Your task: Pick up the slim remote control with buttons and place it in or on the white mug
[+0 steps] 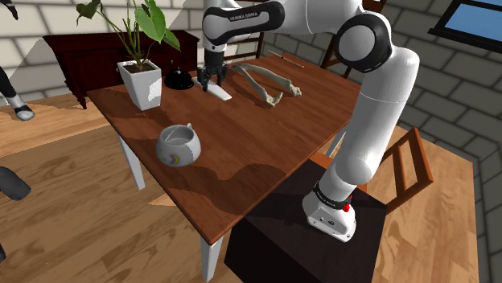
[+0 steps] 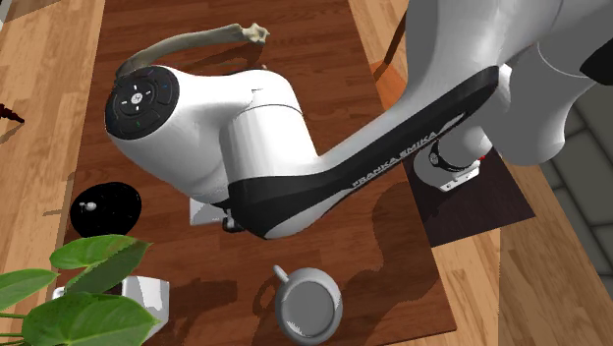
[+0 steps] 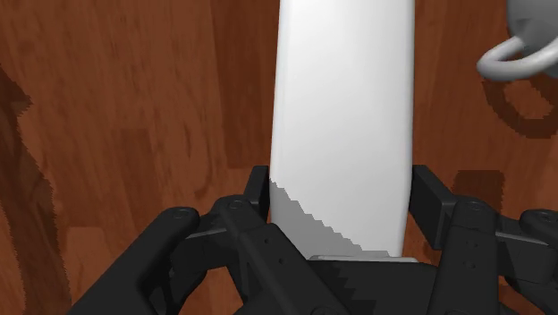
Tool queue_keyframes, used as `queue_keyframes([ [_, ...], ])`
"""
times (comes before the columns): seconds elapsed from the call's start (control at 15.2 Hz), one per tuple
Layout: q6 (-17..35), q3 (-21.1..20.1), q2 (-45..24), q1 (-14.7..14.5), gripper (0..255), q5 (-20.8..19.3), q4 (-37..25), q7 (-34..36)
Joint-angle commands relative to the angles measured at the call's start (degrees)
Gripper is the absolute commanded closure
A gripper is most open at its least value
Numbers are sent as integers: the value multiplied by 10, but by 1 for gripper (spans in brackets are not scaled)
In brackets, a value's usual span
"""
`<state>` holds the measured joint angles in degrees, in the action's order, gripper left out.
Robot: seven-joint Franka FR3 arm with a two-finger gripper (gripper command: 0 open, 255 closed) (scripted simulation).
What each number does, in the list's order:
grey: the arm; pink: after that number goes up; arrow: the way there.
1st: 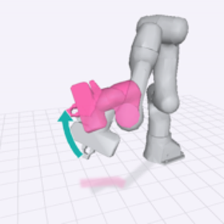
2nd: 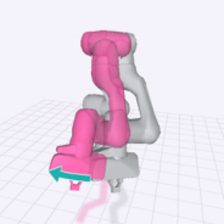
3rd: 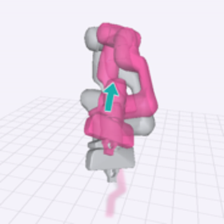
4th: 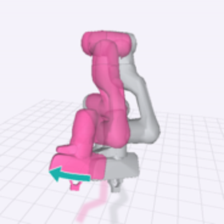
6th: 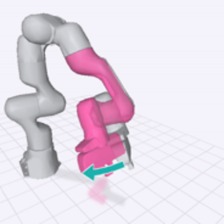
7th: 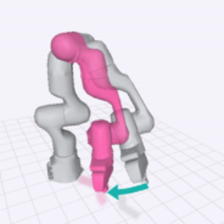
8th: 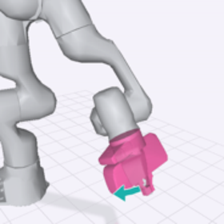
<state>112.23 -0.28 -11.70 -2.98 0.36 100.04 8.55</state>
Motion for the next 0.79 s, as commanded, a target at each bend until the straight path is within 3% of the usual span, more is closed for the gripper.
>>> queue_keyframes([
  [0.0,5,-9,14,-14,255,-2,18,25],
  [0.73,12,-68,39,-95,255,-12,51,168],
])
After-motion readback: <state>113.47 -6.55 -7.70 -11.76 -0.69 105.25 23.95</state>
